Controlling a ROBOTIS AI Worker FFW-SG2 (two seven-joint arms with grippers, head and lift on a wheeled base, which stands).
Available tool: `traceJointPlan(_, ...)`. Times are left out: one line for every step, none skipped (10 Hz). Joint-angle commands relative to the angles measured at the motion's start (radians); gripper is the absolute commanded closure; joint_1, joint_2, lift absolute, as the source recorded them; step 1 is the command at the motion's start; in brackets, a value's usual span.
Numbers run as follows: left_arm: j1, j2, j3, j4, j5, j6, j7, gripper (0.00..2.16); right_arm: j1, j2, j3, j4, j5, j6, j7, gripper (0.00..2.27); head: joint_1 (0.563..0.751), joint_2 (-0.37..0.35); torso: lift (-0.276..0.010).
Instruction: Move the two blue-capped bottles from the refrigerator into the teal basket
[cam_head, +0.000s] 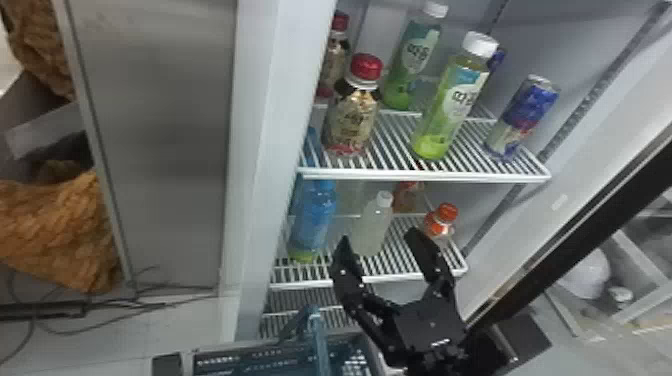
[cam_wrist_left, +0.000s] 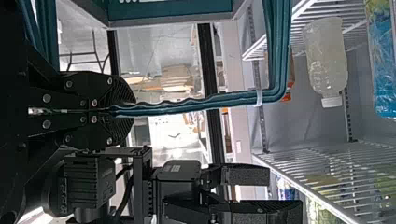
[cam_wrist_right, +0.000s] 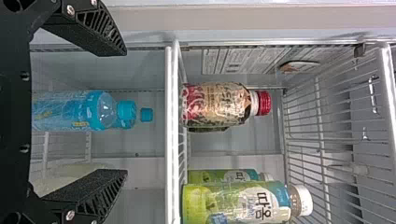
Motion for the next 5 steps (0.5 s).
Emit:
traceJointPlan(-0.001, 0.002, -0.002, 0.000, 0.000, 0.000, 0.000, 1.12, -0.004, -0.006, 0.006, 0.002, 0.002, -0.003, 0.000, 0.11, 0.695, -0.350, -0.156)
traceJointPlan(-0.001, 0.002, 0.000, 0.000, 0.000, 0.000, 0.000, 1.12, -0.004, -0.006, 0.007, 0.005, 0.006, -0.003, 0.002, 0.11, 0.695, -0.350, -0.156)
traceJointPlan(-0.001, 0.002, 0.000, 0.000, 0.002, 0.000, 0.000, 1.12, -0.004, -0.006, 0.007, 0.009, 0.006, -0.005, 0.002, 0.11, 0.695, -0.350, -0.156)
traceJointPlan(-0.001, 0.002, 0.000, 0.000, 0.002, 0.000, 0.000, 1.12, -0.009, -0.006, 0.007, 0.019, 0.009, -0.022, 0.002, 0.11, 0.695, -0.350, -0.156)
traceJointPlan(-0.001, 0.003, -0.002, 0.000, 0.002, 0.000, 0.000, 1.12, -0.012, -0.006, 0.007, 0.024, 0.011, -0.030, 0.002, 0.11, 0.695, -0.350, -0.156)
